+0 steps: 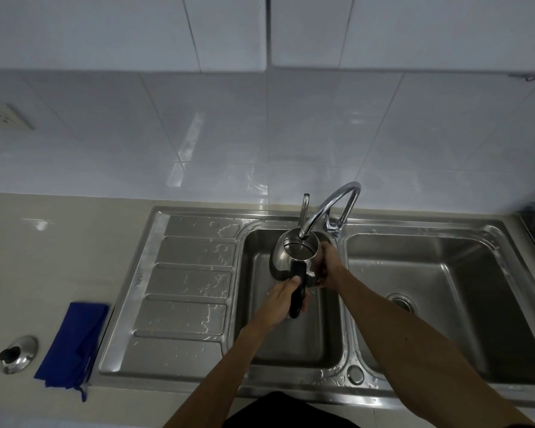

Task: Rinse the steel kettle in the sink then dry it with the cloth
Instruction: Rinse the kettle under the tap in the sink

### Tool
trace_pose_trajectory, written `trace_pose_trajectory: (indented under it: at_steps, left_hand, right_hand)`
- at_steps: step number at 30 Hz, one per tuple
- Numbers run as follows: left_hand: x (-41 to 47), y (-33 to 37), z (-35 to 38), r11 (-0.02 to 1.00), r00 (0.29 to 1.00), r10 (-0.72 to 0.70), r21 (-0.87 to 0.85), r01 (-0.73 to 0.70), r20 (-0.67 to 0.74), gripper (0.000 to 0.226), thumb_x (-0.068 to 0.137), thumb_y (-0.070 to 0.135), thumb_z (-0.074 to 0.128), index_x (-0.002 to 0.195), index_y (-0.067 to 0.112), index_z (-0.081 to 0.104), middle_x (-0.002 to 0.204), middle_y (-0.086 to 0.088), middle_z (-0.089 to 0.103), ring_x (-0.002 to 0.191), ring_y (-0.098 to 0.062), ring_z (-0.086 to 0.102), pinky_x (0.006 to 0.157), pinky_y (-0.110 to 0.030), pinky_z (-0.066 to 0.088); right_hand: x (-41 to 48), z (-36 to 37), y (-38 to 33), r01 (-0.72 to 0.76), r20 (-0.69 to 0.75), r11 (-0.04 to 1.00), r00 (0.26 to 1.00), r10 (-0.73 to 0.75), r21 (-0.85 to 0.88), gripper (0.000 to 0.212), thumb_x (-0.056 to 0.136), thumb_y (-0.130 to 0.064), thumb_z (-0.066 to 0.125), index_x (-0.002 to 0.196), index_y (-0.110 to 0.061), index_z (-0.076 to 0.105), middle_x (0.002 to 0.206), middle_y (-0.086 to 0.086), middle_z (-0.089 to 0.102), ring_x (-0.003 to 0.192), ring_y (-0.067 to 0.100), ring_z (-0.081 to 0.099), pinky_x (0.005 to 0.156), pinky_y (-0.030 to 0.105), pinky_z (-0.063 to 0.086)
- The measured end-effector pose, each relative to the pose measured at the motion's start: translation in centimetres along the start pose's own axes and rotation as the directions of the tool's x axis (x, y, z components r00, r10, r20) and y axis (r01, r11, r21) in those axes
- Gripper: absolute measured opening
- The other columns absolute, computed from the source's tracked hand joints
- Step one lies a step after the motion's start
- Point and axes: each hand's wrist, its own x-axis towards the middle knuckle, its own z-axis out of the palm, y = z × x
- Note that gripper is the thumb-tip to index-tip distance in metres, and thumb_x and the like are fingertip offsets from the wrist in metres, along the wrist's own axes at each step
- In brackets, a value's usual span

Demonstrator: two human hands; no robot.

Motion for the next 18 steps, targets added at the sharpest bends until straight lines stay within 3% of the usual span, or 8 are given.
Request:
trace_pose_trajectory:
  at_steps: [6,11,18]
  left_hand:
    - [0.1,0.2,0.0,1.0,1.0,-0.001,-0.005,0.001,-0.007,0.051,0.099,0.052,0.036,0.089,0.013,0.067,0.079,-0.013,0.067,0.078,-0.023,0.064,0.085,-0.041,0.049]
    - [0.0,0.2,0.0,1.0,1.0,-0.008,-0.022,0.008,0.0,0.049,0.1,0.049,0.036,0.094,0.011,0.065,0.084,-0.012,0.066,0.081,-0.024,0.064,0.087,-0.04,0.049]
    - [0.3,0.2,0.0,1.0,1.0,0.003,-0.02,-0.003,-0.014,0.053,0.098,0.055,0.039,0.091,0.01,0.067,0.078,-0.011,0.068,0.076,-0.023,0.064,0.083,-0.039,0.05]
  right_hand:
    - [0.0,0.2,-0.1,-0.017,0.006,1.0,1.0,0.016,0.015,0.048,0.083,-0.057,0.051,0.094,-0.012,0.065,0.088,0.011,0.063,0.087,0.027,0.06,0.073,0.036,0.05]
    - [0.4,0.1,-0.1,-0.011,-0.001,1.0,1.0,0.011,0.01,0.047,0.081,-0.058,0.051,0.084,-0.013,0.065,0.076,0.009,0.062,0.075,0.024,0.059,0.074,0.034,0.049]
    - [0.8,0.1,0.0,-0.006,-0.027,1.0,1.0,0.006,0.003,0.047,0.066,-0.061,0.055,0.081,-0.017,0.066,0.077,0.007,0.063,0.077,0.024,0.06,0.071,0.033,0.051]
